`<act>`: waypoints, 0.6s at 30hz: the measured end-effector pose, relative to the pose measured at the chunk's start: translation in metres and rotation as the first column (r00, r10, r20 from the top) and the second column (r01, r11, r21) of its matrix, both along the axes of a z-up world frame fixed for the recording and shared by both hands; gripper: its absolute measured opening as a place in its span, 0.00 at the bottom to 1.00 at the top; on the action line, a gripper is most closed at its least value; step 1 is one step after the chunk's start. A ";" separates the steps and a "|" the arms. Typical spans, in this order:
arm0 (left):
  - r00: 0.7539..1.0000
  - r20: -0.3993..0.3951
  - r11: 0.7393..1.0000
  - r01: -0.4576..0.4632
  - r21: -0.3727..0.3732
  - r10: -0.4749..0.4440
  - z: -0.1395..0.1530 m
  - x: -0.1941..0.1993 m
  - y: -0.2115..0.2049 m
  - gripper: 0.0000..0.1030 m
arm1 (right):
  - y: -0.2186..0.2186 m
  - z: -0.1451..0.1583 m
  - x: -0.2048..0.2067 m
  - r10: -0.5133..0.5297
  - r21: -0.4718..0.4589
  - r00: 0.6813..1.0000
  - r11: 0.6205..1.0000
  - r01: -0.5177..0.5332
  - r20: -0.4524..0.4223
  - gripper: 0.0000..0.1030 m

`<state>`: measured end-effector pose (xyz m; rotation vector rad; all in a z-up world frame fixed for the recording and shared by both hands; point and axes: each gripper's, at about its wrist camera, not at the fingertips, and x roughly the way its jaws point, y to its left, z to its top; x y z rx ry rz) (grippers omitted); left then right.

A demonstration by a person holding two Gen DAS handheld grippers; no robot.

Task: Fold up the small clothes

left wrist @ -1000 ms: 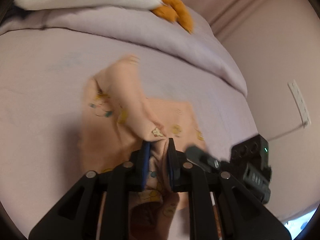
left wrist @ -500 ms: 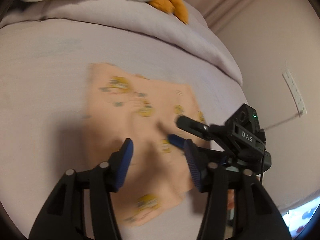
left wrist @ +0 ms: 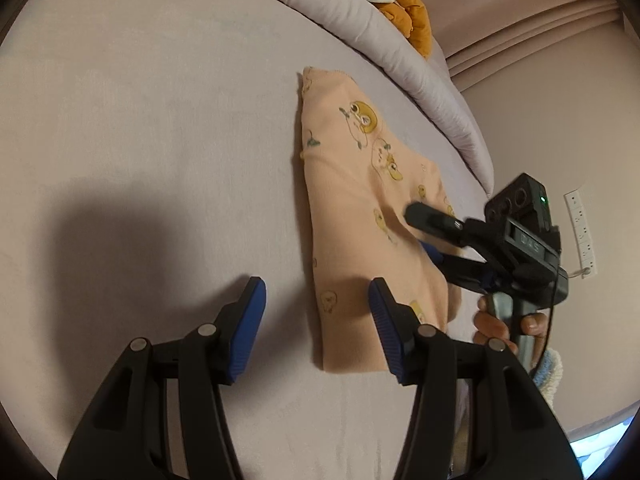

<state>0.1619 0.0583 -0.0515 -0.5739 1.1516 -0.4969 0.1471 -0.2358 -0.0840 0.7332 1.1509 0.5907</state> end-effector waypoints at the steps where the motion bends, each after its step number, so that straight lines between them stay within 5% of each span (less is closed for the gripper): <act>1: 1.000 -0.001 1.000 -0.005 -0.003 0.005 0.000 -0.002 0.000 0.52 | -0.001 0.002 0.001 -0.004 0.002 1.000 1.000 0.004 0.012 0.46; 3: 1.000 -0.002 1.000 -0.013 -0.014 0.013 0.001 -0.005 0.000 0.52 | 0.000 -0.002 0.000 -0.020 -0.010 1.000 1.000 0.020 0.018 0.27; 6: 1.000 0.006 0.999 -0.021 -0.028 0.021 0.003 -0.014 0.005 0.52 | 0.000 0.005 -0.008 -0.027 -0.050 0.997 0.998 0.030 0.072 0.19; 12: 1.000 0.010 0.999 -0.024 -0.029 0.024 -0.001 -0.025 0.007 0.56 | 0.012 0.028 -0.016 -0.025 -0.158 0.986 0.986 0.051 0.164 0.16; 18: 1.000 0.003 0.999 -0.031 -0.034 0.031 -0.001 -0.030 0.011 0.56 | 0.003 0.052 -0.016 -0.039 -0.169 0.973 0.982 0.079 0.229 0.15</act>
